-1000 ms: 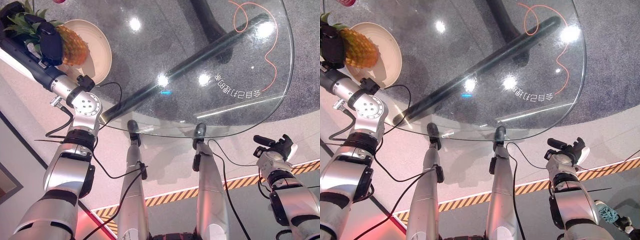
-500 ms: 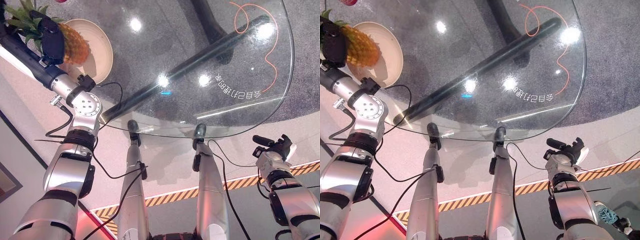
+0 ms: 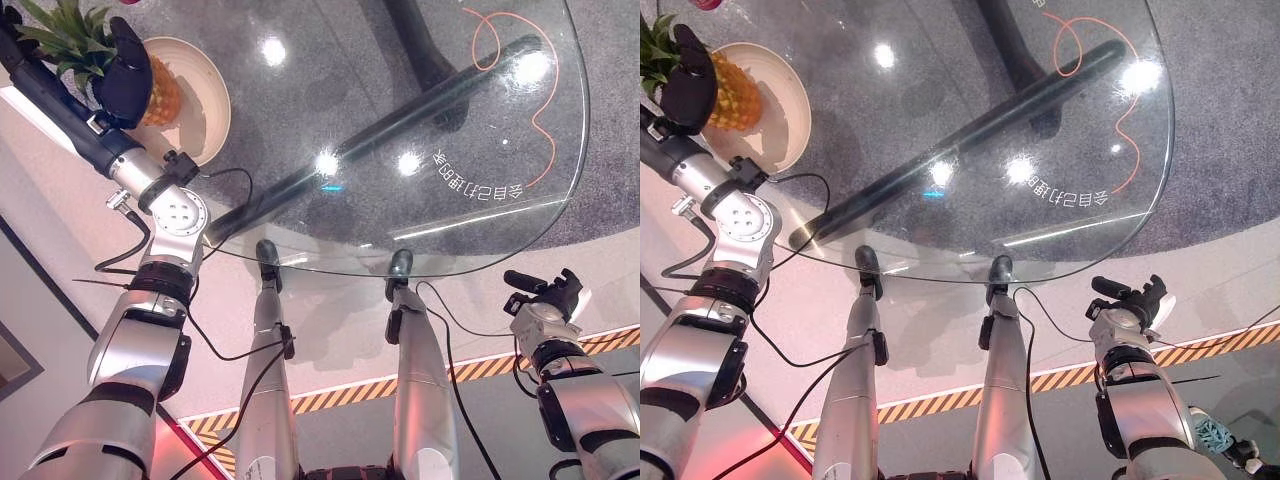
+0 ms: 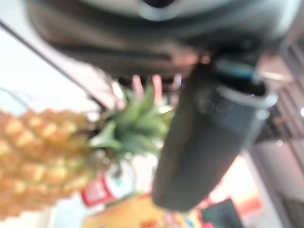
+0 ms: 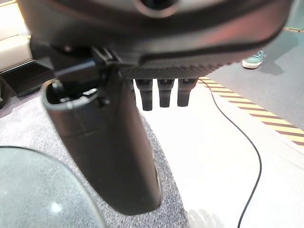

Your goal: Pick up the fruit to the plate

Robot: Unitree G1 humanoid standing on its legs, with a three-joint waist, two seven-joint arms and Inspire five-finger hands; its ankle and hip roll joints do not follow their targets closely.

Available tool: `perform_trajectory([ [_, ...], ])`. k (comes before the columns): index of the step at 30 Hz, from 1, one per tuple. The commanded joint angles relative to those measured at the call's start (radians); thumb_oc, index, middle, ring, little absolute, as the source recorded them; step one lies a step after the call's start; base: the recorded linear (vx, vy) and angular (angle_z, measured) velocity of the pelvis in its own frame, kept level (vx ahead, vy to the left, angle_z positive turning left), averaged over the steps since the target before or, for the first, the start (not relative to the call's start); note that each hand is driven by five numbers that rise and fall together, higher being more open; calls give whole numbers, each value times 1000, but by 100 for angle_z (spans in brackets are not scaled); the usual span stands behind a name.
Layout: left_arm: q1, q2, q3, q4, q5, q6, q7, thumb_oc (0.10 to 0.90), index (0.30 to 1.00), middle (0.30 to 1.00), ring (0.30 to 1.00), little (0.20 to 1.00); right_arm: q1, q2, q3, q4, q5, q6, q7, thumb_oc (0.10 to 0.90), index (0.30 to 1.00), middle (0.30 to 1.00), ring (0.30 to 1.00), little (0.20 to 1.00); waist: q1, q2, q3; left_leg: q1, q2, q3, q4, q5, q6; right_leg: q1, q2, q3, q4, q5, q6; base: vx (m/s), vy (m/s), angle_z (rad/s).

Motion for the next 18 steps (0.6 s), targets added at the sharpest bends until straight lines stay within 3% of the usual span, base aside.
perform_trajectory([
  [1,-64,28,39,-37,17,-109,-19,800,900,900,900,900,20,-21,-14,76,17,-25,-54,800,900,900,900,900,33,-53,-23,-8,12,-36,187,-203,-34,83,26,-43,-178,111,-16,0,0,0],
  [18,25,2,54,-107,25,-125,-34,800,900,900,900,900,35,-21,-31,73,25,-35,-60,800,900,900,900,900,55,-39,-23,-5,6,-43,185,-205,-31,85,17,-56,-171,107,-15,-1,-5,2],
])
